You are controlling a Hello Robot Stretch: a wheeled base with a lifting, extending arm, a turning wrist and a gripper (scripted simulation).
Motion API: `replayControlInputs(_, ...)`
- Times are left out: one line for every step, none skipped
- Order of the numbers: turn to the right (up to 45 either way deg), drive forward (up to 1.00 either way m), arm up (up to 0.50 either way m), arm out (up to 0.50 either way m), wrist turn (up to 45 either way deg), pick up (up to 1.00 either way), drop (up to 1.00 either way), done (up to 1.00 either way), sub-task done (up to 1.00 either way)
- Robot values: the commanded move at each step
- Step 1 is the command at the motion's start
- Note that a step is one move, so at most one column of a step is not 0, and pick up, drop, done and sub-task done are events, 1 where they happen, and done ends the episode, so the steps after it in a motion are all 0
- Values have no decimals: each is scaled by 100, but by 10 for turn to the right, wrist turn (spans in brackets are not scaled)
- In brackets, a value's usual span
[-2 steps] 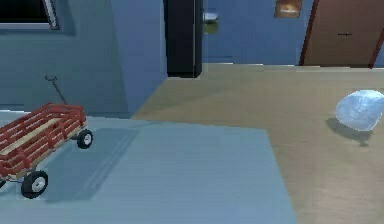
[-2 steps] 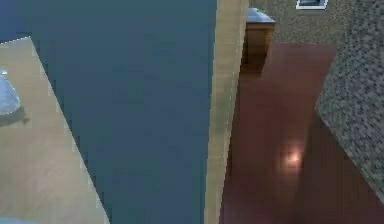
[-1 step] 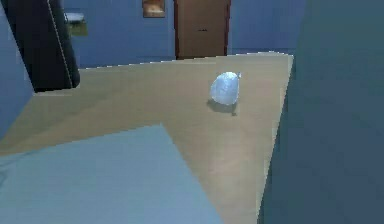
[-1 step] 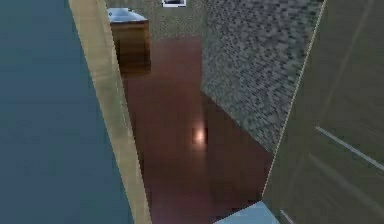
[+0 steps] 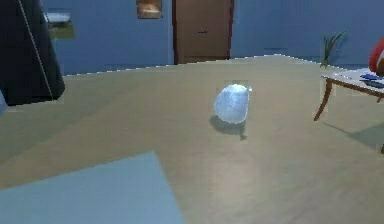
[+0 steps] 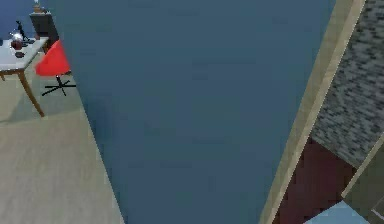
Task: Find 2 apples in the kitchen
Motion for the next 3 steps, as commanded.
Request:
replayControlInputs(90, 0, 0, 0, 0, 0, 0, 0, 0)
replayControlInputs(0, 35, 0, 0, 0, 0, 0, 0, 0)
replayControlInputs(450, 0, 0, 0, 0, 0, 0, 0, 0)
